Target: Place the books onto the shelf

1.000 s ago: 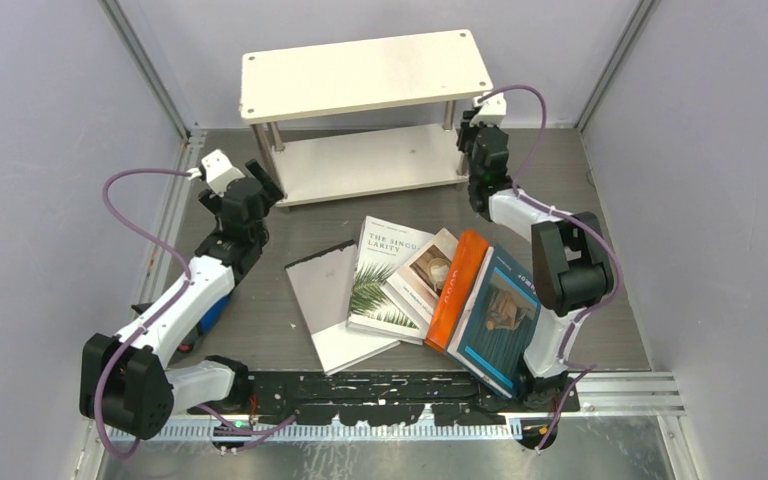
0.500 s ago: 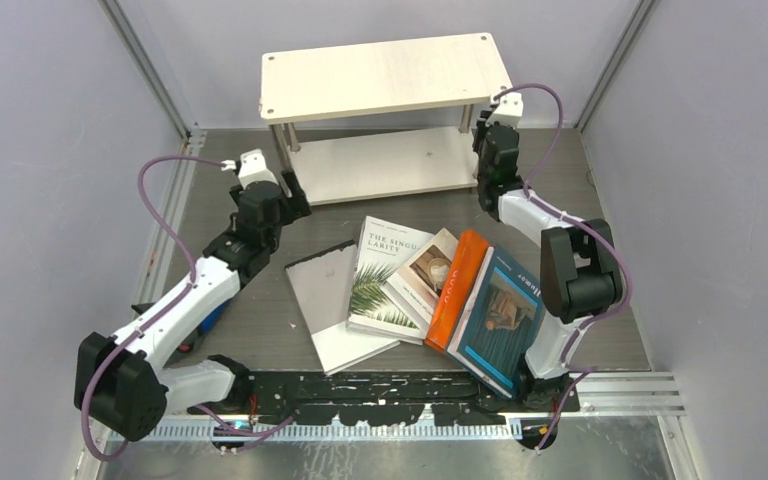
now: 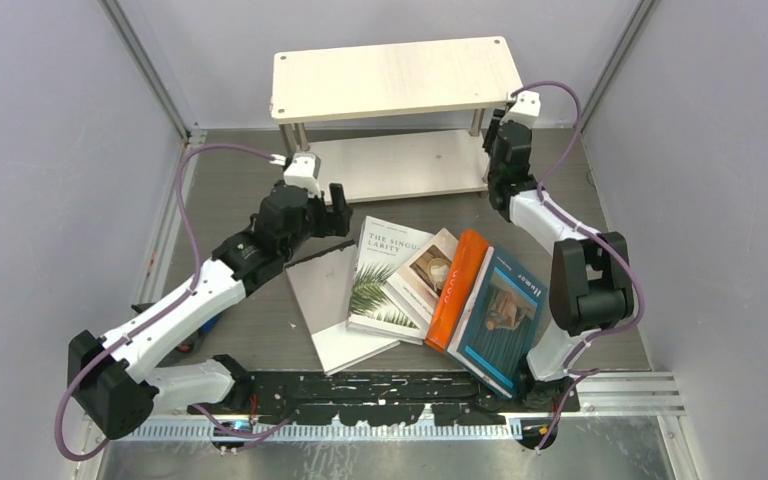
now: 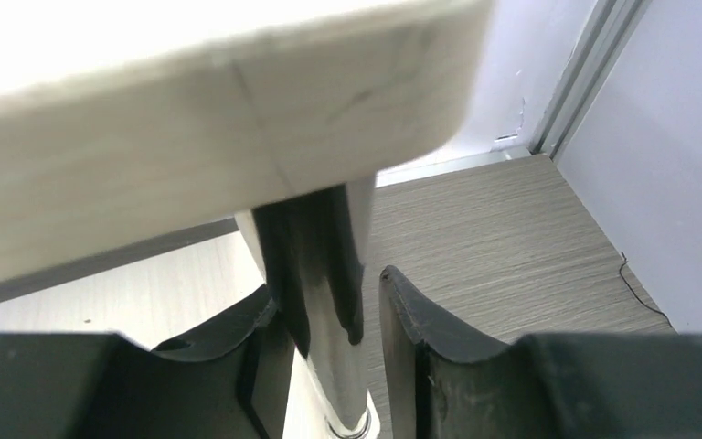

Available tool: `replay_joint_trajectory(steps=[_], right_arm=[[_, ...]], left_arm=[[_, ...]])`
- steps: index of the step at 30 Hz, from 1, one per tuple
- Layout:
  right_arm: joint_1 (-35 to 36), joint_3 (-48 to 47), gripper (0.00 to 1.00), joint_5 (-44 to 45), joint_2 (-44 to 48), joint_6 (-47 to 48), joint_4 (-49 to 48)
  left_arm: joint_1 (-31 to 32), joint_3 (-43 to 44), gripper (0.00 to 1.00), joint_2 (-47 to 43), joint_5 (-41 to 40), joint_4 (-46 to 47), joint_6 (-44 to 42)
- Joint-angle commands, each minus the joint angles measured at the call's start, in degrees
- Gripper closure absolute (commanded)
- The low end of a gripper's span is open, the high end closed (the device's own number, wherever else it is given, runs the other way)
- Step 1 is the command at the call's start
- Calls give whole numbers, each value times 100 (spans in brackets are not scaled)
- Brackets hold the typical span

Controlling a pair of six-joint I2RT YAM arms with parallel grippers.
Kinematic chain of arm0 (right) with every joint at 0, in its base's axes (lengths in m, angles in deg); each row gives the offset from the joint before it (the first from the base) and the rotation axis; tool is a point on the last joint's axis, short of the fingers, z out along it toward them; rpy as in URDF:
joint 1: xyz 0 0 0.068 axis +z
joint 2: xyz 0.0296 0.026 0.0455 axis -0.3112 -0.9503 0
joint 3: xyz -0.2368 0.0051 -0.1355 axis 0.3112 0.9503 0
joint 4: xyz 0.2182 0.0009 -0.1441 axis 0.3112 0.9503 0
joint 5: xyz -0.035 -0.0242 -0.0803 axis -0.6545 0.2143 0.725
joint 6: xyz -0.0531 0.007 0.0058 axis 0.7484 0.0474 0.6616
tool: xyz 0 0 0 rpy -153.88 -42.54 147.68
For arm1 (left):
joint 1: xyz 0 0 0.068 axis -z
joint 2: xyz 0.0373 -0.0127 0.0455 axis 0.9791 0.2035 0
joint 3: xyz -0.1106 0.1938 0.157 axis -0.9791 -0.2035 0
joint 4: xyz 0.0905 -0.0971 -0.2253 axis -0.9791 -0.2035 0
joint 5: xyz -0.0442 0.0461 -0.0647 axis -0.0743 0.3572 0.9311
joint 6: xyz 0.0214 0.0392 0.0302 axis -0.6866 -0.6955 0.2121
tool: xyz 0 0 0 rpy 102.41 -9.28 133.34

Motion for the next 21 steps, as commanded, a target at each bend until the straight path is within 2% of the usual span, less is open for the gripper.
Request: replay_joint_trajectory(steps=[1,11,16,21], right_arm=[[-67,18,57,8,855,-338,-183],[194,416,55,-2,1999,-359,512],[252,590,55,692,2794,-611,1246],[250,620,55,1194,3437,-1006,2133]], left_arm=[[418,346,20,-210,422,-262,-223],[1569,954,20,234,679,-513,-385],[2117,1669,20,947,1041,-826,-598],[2394,2293,20,1635,1651,-1041,-585]])
